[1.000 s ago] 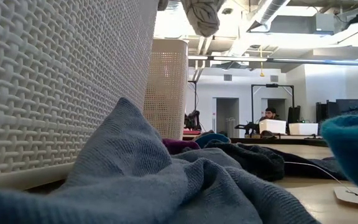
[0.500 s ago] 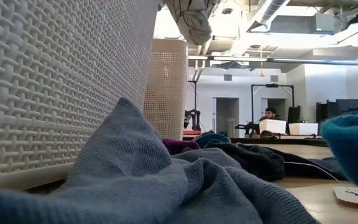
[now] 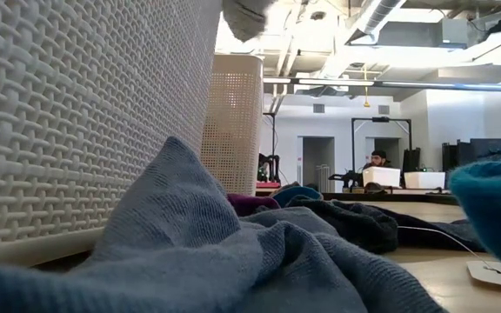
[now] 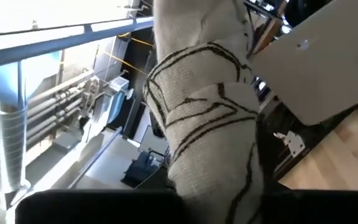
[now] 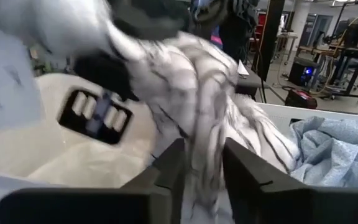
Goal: Sort clothes
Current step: Put the black patterned blouse into the bottom white laundry bin
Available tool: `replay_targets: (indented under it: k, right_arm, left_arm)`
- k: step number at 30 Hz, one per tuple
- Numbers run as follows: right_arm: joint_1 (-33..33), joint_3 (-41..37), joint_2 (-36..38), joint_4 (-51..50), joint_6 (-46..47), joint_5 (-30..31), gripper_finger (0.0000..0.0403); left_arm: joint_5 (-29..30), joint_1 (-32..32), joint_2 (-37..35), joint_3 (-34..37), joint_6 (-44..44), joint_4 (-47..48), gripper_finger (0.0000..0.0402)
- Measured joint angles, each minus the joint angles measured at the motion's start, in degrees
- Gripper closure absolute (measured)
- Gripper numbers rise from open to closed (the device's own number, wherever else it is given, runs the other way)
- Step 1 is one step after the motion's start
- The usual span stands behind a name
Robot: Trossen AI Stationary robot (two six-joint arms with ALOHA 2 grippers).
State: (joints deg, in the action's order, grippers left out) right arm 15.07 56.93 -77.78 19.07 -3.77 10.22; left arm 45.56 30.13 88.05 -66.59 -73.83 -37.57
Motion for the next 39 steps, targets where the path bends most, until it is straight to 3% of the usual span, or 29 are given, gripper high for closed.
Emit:
replay_targets:
  k: [9,15,19,27,32,39]
  right_arm:
    - [1.68,-0.04,-0.04,-3.72,-0.52,0.98,0.0174]
    - [3.57,-0.09,0.70,-8.67,1.06,2.15,0.0160]
    - [5.28,-0.09,2.78,-12.37,3.81,2.17,0.0168]
    - [9.85,-0.09,6.24,-21.71,7.87,2.27,0.0187]
    - [12.03,-0.09,6.63,-27.70,11.18,2.27,0.0193]
    - [13.78,-0.11,6.50,-34.57,15.12,2.27,0.0199]
  left_arm:
    - [9.68,6.56,0.02,-8.70,-1.76,12.70,0.0367]
    - [15.70,11.42,0.02,-15.43,5.29,25.83,0.0367]
    - [18.34,14.66,0.02,-20.41,16.86,40.29,0.0367]
    - [18.67,18.63,0.02,-28.08,49.17,72.62,0.0367]
    - [11.87,19.26,0.00,-29.31,66.68,85.93,0.0367]
    - [3.84,19.24,0.02,-28.81,79.92,93.57,0.0367]
